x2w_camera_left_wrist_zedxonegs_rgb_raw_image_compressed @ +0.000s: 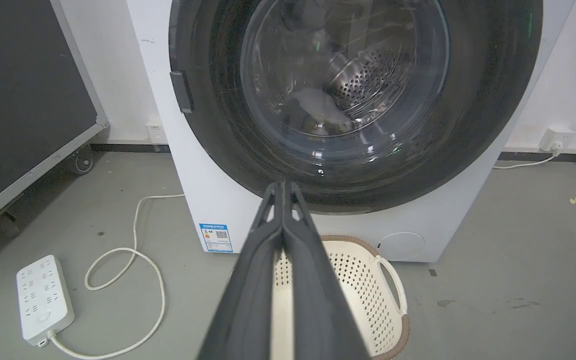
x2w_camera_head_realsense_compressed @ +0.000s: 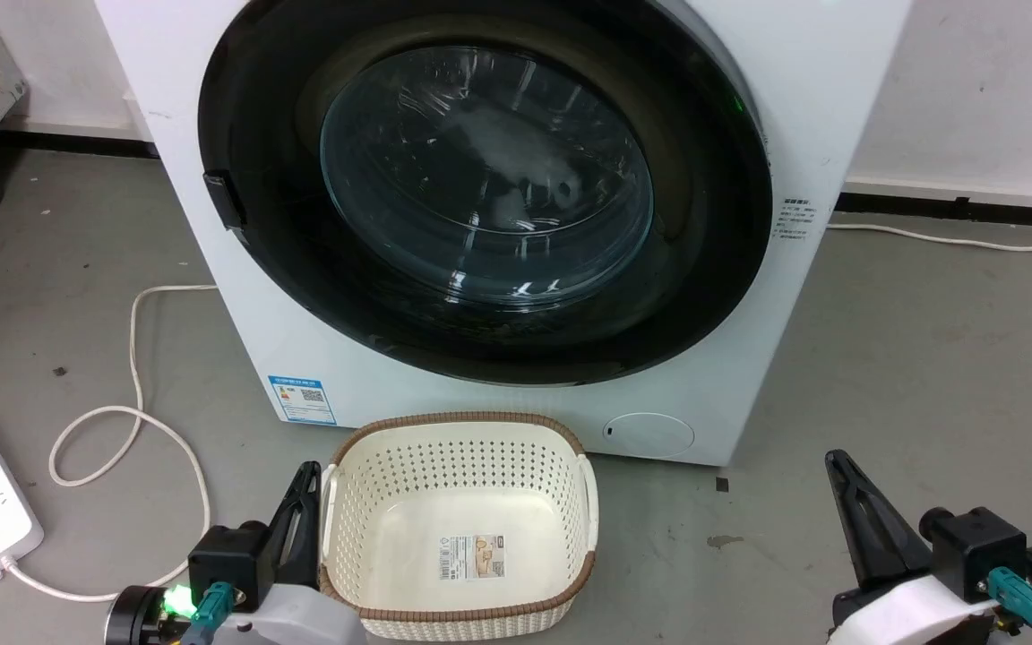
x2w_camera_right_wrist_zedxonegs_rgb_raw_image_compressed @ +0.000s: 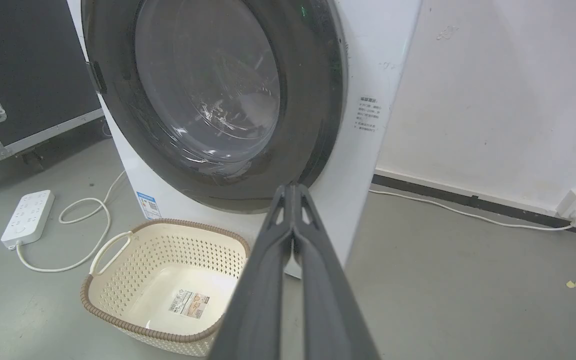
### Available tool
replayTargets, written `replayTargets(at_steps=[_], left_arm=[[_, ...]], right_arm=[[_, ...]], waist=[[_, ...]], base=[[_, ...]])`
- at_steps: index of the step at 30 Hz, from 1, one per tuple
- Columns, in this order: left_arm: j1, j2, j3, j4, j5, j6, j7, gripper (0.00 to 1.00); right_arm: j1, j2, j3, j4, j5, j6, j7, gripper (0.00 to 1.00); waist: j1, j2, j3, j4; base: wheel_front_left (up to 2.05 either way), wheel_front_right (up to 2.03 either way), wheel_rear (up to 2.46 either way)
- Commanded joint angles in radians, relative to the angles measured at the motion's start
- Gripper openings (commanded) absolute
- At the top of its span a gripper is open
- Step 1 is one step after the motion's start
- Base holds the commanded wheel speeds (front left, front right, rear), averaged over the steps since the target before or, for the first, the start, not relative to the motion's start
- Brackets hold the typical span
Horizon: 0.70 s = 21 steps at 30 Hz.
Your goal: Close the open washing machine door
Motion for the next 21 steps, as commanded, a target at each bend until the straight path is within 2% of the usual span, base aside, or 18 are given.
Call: replayTargets(at_steps=[1,21], left_arm=[[-0.012,-0.001,0.005,-0.006,0.011,0.005,0.007,0.00],[-0.019,-0.001,0.023,-0.025,0.029,0.013,0.046,0.00]], right_arm=[[-0.015,0.006,0.002,-0.006,-0.005,0.000,0.008,0.00],[-0.024,0.007,0.008,-0.007,-0.011,-0.001,0.047,0.00]], waist=[[0.0000,0.0000,0.000,-0.001],[0.0000,0.0000,0.003,-0.007]], base=[[0.00,0.00,0.00],[0.00,0.00,0.00]])
